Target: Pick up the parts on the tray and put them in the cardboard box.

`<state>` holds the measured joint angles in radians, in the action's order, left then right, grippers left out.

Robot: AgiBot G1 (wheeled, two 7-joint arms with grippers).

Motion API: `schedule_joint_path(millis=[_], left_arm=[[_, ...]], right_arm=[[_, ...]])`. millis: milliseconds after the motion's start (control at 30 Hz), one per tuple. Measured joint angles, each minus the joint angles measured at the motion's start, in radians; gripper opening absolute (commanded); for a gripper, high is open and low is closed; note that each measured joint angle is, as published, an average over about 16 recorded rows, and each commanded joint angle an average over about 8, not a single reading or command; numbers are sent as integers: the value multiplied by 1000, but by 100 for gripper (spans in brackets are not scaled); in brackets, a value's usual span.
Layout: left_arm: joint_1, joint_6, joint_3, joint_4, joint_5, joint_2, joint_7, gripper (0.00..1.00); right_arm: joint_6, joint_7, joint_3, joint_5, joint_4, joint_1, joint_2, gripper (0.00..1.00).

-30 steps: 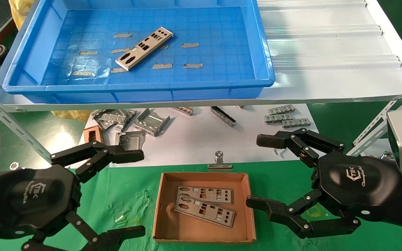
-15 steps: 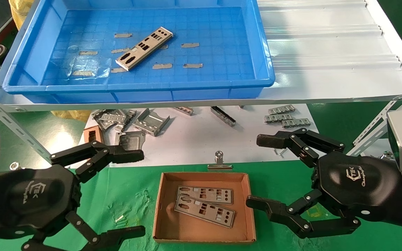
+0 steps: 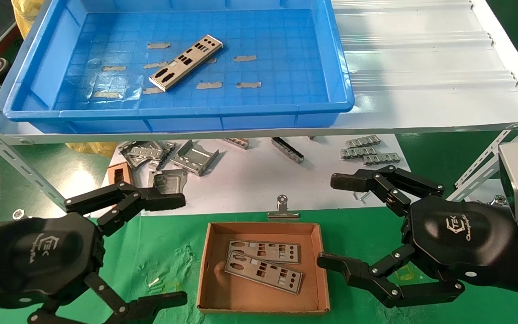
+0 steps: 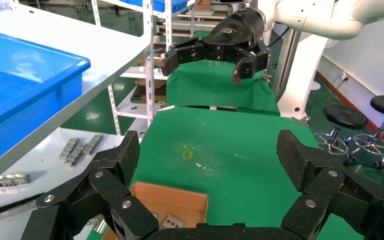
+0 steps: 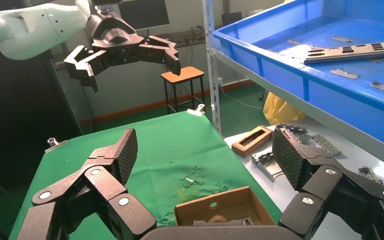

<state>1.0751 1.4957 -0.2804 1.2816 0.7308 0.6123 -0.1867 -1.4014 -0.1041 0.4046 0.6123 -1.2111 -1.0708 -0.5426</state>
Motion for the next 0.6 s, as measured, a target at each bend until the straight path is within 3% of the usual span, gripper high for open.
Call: schedule_joint_path(millis=[600], left_arm=[[0,0,0,0,0,0,0,100]], right_arm=[[0,0,0,0,0,0,0,100]])
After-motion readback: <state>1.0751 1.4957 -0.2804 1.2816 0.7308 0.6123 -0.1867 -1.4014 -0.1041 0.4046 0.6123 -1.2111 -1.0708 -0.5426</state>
